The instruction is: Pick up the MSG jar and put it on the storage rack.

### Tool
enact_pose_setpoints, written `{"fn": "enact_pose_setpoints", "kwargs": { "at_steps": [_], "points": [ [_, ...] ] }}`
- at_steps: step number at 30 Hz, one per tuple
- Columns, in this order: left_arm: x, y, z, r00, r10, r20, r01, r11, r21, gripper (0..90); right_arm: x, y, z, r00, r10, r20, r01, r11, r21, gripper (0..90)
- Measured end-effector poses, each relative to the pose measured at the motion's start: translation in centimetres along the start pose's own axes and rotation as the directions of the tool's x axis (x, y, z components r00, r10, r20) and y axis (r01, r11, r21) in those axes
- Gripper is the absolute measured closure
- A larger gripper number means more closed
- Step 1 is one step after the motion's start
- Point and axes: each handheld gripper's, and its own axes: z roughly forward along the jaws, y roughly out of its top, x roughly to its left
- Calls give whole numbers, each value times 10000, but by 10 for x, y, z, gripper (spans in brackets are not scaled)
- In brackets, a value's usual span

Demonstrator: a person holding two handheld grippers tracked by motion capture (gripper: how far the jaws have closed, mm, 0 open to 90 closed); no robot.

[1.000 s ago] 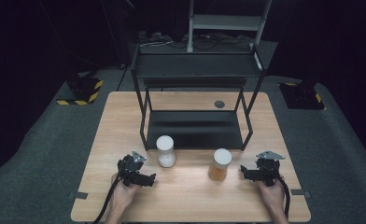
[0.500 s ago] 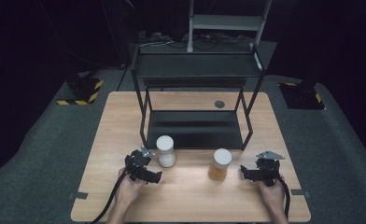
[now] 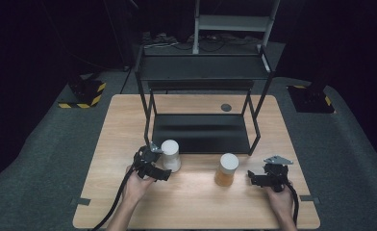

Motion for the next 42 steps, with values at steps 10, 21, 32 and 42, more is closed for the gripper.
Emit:
{"fn": "enact_pose_setpoints", "kwargs": {
  "at_steps": [10, 21, 32, 42],
  "points": [
    [-1, 19, 2, 10000, -46, 34, 46, 10000, 50, 61, 0, 0, 0, 10000, 3, -3, -3, 10000, -1, 10],
    [-6, 35, 10, 9998, -29, 171, 25, 9997, 235, 84, 0, 0, 0, 10000, 2, 4, -2, 10000, -1, 10],
    [-5, 48, 18, 9999, 28, 131, -34, 9990, 453, 154, 0, 0, 0, 10000, 1, 12, -1, 10000, 0, 10],
    [-7, 50, 21, 9999, 6, 117, -12, 9986, 534, 201, 0, 0, 0, 10000, 2, 12, -2, 10000, 0, 10]
  ]
}}
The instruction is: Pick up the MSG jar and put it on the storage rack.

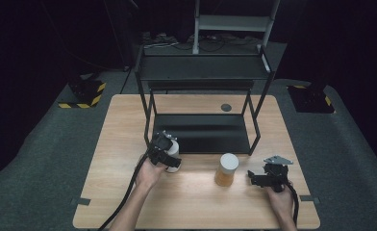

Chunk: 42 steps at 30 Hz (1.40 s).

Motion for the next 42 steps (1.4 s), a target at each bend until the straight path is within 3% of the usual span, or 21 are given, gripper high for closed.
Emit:
{"fn": "enact_pose_setpoints", "kwargs": {
  "at_steps": [10, 23, 34, 42],
  "points": [
    [4, 1, 2, 9995, 91, 295, -93, 9999, 70, 284, 0, 0, 0, 10000, -2, -2, 2, 10000, -2, 10],
    [4, 5, 1, 9989, 335, 315, -342, 9992, 222, 290, 0, 0, 0, 10000, 0, 1, 0, 10000, 0, 10],
    [4, -2, -9, 9987, 438, 273, -432, 9988, -233, 310, 0, 0, 0, 10000, -3, 1, 3, 10000, 0, 10],
    [3, 0, -13, 9982, 540, 255, -535, 9984, -189, 318, 0, 0, 0, 10000, -3, -2, 3, 10000, -1, 10]
  ]
}}
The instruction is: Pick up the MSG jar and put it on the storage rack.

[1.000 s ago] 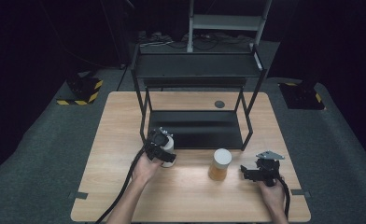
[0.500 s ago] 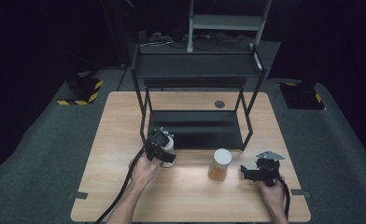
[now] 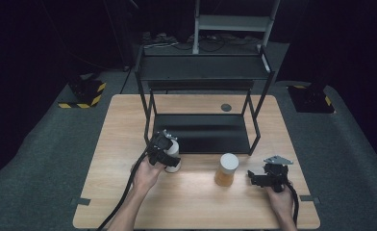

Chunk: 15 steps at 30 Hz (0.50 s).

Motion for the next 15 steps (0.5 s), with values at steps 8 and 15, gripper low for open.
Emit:
{"fn": "enact_pose_setpoints", "kwargs": {
  "at_steps": [8, 15],
  "points": [
    [2, 1, -13, 10000, -14, 64, 15, 9997, -235, 348, 0, 0, 0, 10000, 1, -1, -1, 10000, -1, 10],
    [3, 3, -13, 9999, -65, 86, 67, 9998, -202, 348, 0, 0, 0, 10000, 3, 1, -3, 10000, 2, 10]
  ]
}}
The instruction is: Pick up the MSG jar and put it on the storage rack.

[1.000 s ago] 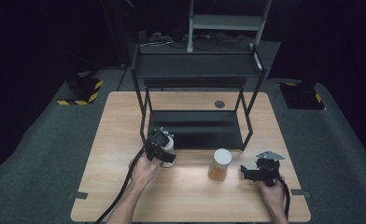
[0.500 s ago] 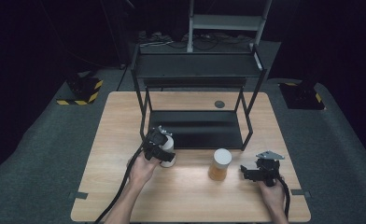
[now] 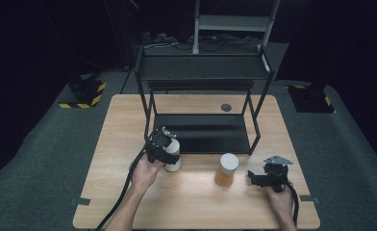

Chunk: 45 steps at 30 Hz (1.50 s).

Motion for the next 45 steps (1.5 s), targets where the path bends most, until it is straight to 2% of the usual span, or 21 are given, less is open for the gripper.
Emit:
{"fn": "enact_pose_setpoints", "kwargs": {
  "at_steps": [13, 24, 35, 45],
  "points": [
    [-2, 5, -2, 9998, 125, 164, -126, 9999, 101, 349, 0, 0, 0, 10000, -1, 0, 1, 10000, -1, 10],
    [-2, 21, -21, 9973, 389, 616, -387, 9992, -29, 349, 0, 0, 0, 10000, -4, 3, 4, 10000, -1, 10],
    [0, 58, -58, 9905, 750, 1156, -730, 9971, -213, 349, 0, 0, 0, 10000, -6, -1, 6, 10000, 0, 10],
    [-2, 97, -100, 9864, 1120, 1204, -1103, 9937, -207, 349, 0, 0, 0, 10000, -6, 3, 6, 10000, 2, 10]
  ]
}}
